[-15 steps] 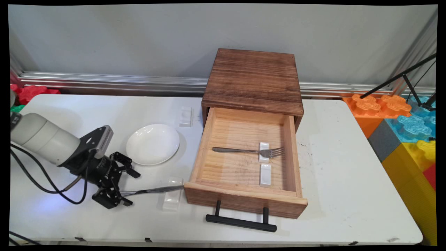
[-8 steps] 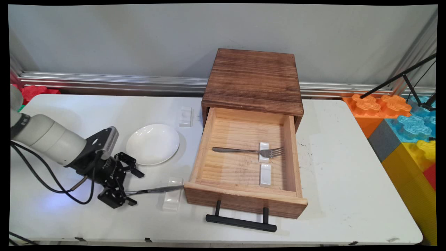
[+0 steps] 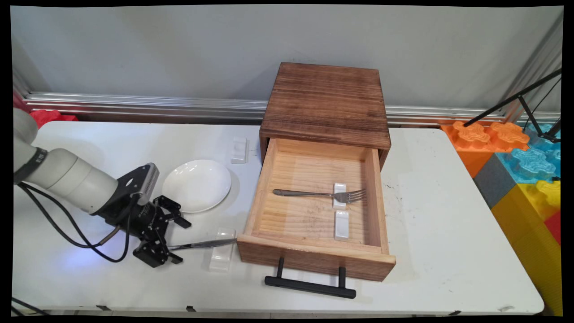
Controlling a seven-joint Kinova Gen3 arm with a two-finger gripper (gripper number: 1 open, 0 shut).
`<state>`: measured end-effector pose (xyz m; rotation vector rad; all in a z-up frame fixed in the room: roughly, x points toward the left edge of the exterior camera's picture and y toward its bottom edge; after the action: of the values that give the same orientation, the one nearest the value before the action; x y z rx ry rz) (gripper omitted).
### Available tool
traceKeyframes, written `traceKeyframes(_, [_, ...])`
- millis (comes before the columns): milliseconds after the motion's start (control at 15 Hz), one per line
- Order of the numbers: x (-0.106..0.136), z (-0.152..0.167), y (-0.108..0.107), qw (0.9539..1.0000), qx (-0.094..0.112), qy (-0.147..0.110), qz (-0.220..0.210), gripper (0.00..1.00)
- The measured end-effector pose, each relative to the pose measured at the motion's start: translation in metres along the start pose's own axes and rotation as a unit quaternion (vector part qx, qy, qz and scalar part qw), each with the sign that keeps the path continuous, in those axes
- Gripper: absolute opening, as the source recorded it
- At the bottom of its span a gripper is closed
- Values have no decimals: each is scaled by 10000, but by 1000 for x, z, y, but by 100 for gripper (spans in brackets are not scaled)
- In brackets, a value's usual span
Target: Pick up the knife from the right of the white plate, then place the picked object into the drawer
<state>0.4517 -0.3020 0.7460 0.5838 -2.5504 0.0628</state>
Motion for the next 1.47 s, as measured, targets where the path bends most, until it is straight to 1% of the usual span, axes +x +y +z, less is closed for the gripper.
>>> traceKeyframes(267, [1,3,0,10000,4,23,-4,100])
traceKeyframes(333, [2,4,0,10000,2,30,-3,0])
traceKeyframes(733, [2,4,2,10000,-23,30,0,0])
traceKeyframes(867, [3,5,0,10000,4,77,34,0])
traceKeyframes(1067, [3,5,0,10000,-67,27,41,0])
traceKeyframes(1467, [1,-7,3,9999,-114,14,57,0])
